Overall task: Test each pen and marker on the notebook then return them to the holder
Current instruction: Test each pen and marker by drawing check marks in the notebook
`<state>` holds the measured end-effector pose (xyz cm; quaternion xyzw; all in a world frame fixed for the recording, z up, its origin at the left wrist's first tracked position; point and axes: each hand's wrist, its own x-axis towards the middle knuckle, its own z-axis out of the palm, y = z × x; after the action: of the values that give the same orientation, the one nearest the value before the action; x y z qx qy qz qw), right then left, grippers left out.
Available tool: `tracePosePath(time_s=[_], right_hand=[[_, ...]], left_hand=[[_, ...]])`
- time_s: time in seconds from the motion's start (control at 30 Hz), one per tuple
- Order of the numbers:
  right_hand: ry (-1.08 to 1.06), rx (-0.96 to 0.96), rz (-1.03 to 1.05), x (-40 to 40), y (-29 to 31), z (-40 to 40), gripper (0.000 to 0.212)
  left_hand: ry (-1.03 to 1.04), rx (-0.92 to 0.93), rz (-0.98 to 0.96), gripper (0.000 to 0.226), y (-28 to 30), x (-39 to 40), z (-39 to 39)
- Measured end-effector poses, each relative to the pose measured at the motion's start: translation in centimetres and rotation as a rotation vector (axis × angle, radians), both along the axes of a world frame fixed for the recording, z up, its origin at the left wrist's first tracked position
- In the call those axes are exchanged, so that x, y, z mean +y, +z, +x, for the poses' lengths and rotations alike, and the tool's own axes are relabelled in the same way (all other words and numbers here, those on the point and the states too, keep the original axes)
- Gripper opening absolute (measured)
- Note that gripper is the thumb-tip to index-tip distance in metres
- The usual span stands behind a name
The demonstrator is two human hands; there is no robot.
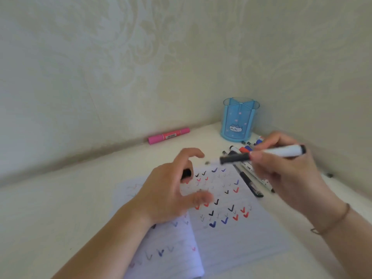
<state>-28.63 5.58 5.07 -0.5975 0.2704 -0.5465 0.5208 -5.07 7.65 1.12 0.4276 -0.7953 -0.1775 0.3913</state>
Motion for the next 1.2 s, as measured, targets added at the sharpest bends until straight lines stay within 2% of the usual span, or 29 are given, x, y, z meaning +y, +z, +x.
tracePosePath(time_s=[0.07,0.1,0.2,0.23,0.3,0.37,0.43,0.63,0.83,1.03,1.2], right_hand=[[-0.045,-0.069,0.106,-0.5,0.8,-1.3,0.038],[-0.066,-0.025,0.136,-0.6,0.6,-1.9,0.038],[-0.102,0.179,0.128,0.5,-1.1,-2.9,0.024],[-0.094,0.229,0.106,1.2,-1.7,-3.0,0.029],[-0.093,0.324,0.057,1.7,-2.7,-3.4,0.052],[-0.140,0.352,0.060,1.7,-2.8,-3.7,0.045],[-0.148,0.302,0.087,1.8,-2.8,-3.7,0.025],[-0.258,0.262,0.179,2.2,-3.4,-3.5,0.048],[-0.393,0.299,0.176,1.4,-4.0,-3.8,0.037],[-0.402,0.408,0.146,1.3,-4.1,-3.8,0.034],[-0.444,0.372,0.104,0.9,-4.1,-4.0,0.036]], left_hand=[[-0.014,0.053,0.006,0.038,-0.1,0.0,0.3],[-0.021,0.081,0.008,0.036,-0.3,0.0,0.4],[-0.007,0.008,0.019,0.034,-0.3,0.1,0.2],[-0.001,-0.055,0.017,0.036,-0.4,0.0,0.1],[0.001,-0.158,0.008,0.042,-0.6,-0.2,-0.1],[0.010,-0.154,0.022,0.045,-0.7,-0.3,-0.2],[0.034,-0.077,0.059,0.043,-0.5,-0.3,-0.1],[0.054,-0.059,0.102,0.036,-0.3,-0.3,-0.2],[0.055,-0.072,0.117,0.035,-0.4,-0.4,-0.1],[0.052,-0.068,0.109,0.036,-0.4,-0.4,0.0],[0.057,-0.058,0.118,0.034,-0.7,-0.6,0.1]])
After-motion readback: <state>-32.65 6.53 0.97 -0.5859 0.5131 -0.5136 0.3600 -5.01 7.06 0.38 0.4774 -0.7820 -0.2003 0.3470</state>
